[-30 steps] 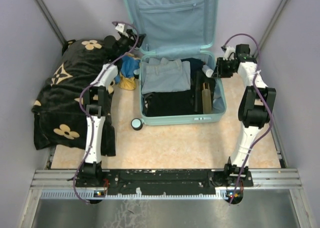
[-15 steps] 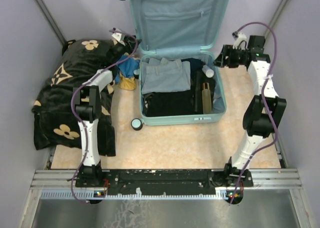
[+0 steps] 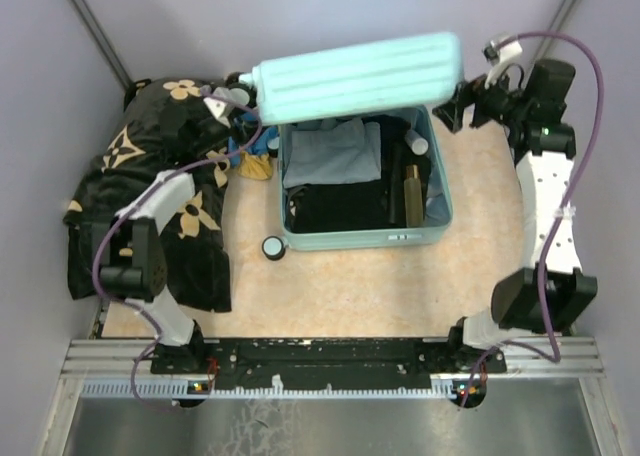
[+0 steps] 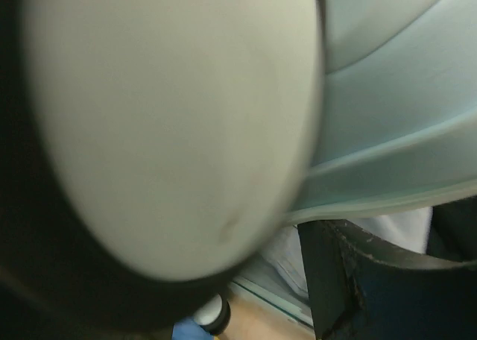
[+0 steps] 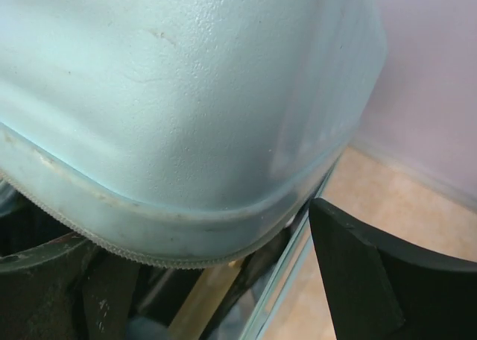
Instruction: Pack the luggage
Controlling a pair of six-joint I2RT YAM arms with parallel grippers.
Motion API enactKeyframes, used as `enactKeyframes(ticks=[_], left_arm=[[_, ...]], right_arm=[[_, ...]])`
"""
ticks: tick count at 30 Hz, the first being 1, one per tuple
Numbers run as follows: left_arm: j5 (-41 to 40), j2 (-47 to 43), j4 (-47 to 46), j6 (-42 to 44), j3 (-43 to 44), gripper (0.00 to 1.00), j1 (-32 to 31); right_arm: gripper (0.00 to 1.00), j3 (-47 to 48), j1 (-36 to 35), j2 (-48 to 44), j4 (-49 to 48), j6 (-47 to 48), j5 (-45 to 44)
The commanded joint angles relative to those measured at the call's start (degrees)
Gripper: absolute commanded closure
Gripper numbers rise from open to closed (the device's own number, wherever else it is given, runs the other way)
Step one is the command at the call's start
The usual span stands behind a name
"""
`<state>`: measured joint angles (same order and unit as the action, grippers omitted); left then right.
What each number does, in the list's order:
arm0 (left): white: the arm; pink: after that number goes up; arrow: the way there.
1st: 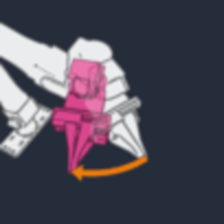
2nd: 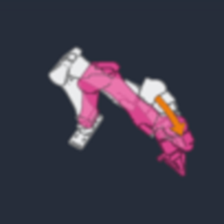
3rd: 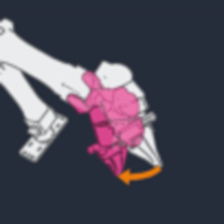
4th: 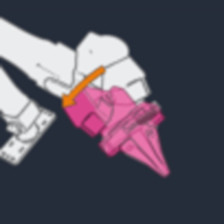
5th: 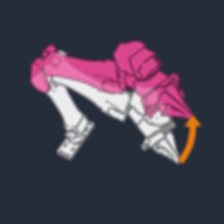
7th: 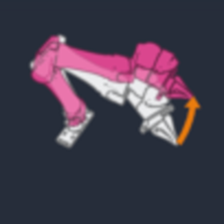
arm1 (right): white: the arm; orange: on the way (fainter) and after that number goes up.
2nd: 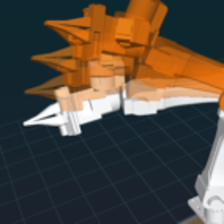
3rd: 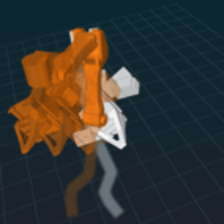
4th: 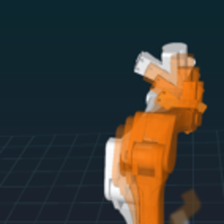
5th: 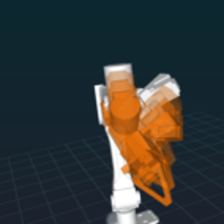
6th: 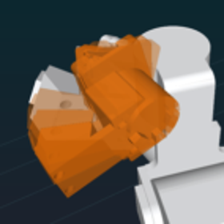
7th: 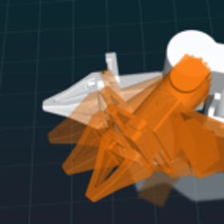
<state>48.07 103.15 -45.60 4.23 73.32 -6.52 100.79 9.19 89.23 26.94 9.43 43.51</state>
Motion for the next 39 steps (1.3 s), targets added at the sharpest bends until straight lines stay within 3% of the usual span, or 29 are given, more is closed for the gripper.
enactKeyframes(ticks=[1, 8, 12, 15, 21, 28, 31, 34, 39], left_arm=[[5.84, -13.84, 14.08, 9.76, -7.72, 0.36, 2.72], [7.27, -33.26, 40.22, 27.47, -19.88, 0.35, 3.64], [6.5, -39.28, 54.06, 38.71, -25.01, 0.35, 3.64], [6.1, -42.43, 58.46, 41.87, -28.58, 0.34, 3.55], [4.25, -43.02, 62.59, 40.78, -30.17, 0.32, 3.48], [2.9, -38.16, 64.66, 41.09, -26.75, 0.29, 1.18], [1.96, -35.41, 66.69, 41.62, -23.26, 0.22, 0.6], [0.08, -31.9, 73.84, 44.1, -17.62, 0.13, 0.45], [-0.94, -28.27, 87.26, 54.02, -7.23, 0.13, 0.08]], right_arm=[[0.14, -12.46, 0.46, -10.73, 1.75, 5.64, -1.28], [0.13, -33.94, 2.56, -26.11, 5.81, 11.84, -5.13], [0.12, -43.57, 5.37, -32.15, 10.75, 22.91, -11.02], [0.07, -48.29, 8.37, -33.48, 13.11, 31.47, -17.67], [0.07, -46.53, 13.19, -27.46, 19.79, 38.35, -20.02], [0.15, -40.64, 14.19, -18.75, 18.48, 34.68, -15.25], [0.17, -38.46, 14.19, -15.67, 17.55, 34.21, -13.8], [0.19, -35.58, 14.21, -12.36, 17.61, 32.83, -12.17], [0.2, -33.93, 14.19, -9.59, 17.38, 30.41, -8.5]])
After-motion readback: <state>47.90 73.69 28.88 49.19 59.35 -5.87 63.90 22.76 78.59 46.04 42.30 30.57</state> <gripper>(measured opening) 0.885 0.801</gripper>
